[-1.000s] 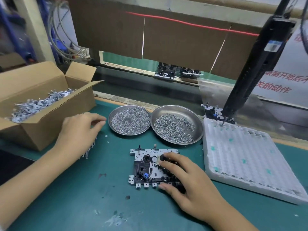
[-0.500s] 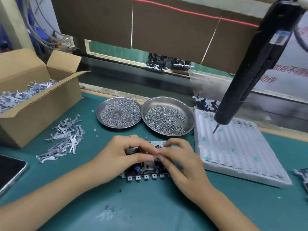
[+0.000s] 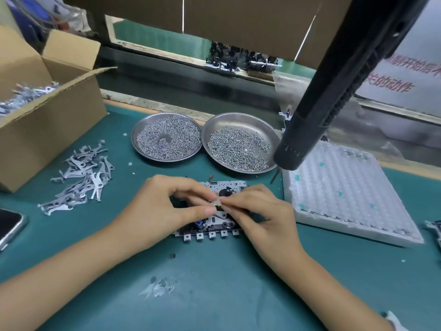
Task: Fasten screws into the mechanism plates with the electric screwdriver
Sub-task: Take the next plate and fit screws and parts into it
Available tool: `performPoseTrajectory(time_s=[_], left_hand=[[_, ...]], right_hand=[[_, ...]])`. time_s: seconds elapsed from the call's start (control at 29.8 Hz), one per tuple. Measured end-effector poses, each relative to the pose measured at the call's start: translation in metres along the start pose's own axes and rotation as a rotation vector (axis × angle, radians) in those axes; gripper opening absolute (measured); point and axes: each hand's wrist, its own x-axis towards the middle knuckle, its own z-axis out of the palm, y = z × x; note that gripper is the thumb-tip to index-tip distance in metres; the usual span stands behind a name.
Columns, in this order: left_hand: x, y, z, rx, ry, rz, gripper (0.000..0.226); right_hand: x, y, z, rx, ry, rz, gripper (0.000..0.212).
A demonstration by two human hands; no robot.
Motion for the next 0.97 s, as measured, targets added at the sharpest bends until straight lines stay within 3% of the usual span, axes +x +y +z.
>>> performPoseTrajectory(time_s=[0.27,0.64,0.84,0.97], left_hand=[[-0.001,0.001,0.002,0.032,-0.016,-0.092,0.016],[-0.007,0.003,0.005,0.164,-0.019,-0.01,0.017],[-0.012,0.003,0.008,0.236,0.101,0.049,0.019],[-0.013,0.003,0.009,0.221,0.081,0.002,0.017]], right_hand=[[-0.004,-0.001,-0.005,0.003,-0.044,-0.031,0.015],[-0.007,-0.003,-0.009,-0.086,-0.128,-0.05,0.013],[-0.012,-0.005,-0.007,-0.21,-0.136,-0.081,0.01],[-0.014,-0.007,-0.004,-0.351,-0.177,-0.17,0.016]])
